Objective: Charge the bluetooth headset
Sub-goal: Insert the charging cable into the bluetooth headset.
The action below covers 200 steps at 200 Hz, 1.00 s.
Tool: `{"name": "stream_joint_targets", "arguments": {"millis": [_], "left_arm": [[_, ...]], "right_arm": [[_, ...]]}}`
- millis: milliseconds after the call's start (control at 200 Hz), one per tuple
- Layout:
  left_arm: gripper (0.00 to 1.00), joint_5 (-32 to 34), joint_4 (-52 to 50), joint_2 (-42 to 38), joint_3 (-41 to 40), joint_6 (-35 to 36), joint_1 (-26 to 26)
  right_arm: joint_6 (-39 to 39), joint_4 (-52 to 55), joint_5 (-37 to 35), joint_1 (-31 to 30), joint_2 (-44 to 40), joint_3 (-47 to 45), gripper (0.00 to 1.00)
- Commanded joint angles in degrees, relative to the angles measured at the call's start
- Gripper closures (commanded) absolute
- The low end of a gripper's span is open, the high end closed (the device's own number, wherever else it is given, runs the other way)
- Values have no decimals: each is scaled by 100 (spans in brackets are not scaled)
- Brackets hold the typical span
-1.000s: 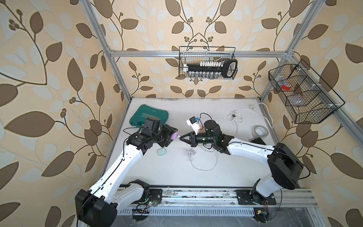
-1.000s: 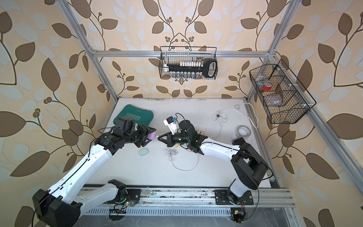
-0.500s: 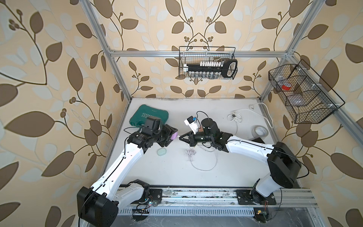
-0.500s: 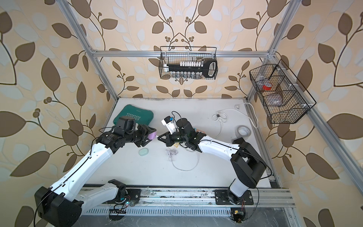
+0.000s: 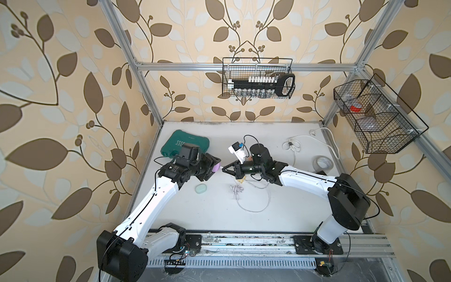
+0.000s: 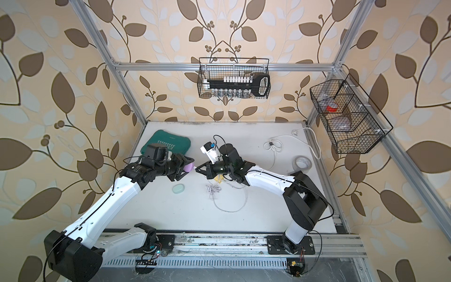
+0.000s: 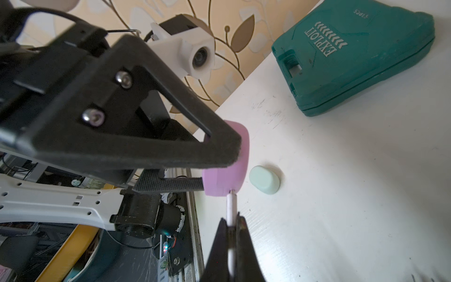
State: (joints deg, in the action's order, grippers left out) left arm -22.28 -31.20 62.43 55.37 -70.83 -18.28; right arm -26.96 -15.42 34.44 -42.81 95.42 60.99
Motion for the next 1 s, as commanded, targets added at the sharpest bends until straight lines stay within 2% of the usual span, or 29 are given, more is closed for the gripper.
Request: {"name": "stream_joint_targets", "arguments": {"millis": [0, 455, 640, 995], "left_arm": [[89, -1034, 207, -3, 186, 62, -140], [100, -1385, 250, 13, 272, 198, -140], [100, -1589, 246, 110, 313, 339, -140], [100, -1666, 225, 181, 351, 403, -140]], "right_arm": [[25, -1167, 445, 74, -23, -147, 99], [334, -1149, 847, 141, -22, -77, 99], [870, -508, 829, 198, -111, 100, 99], [736, -590, 907, 211, -57, 255, 99]]}}
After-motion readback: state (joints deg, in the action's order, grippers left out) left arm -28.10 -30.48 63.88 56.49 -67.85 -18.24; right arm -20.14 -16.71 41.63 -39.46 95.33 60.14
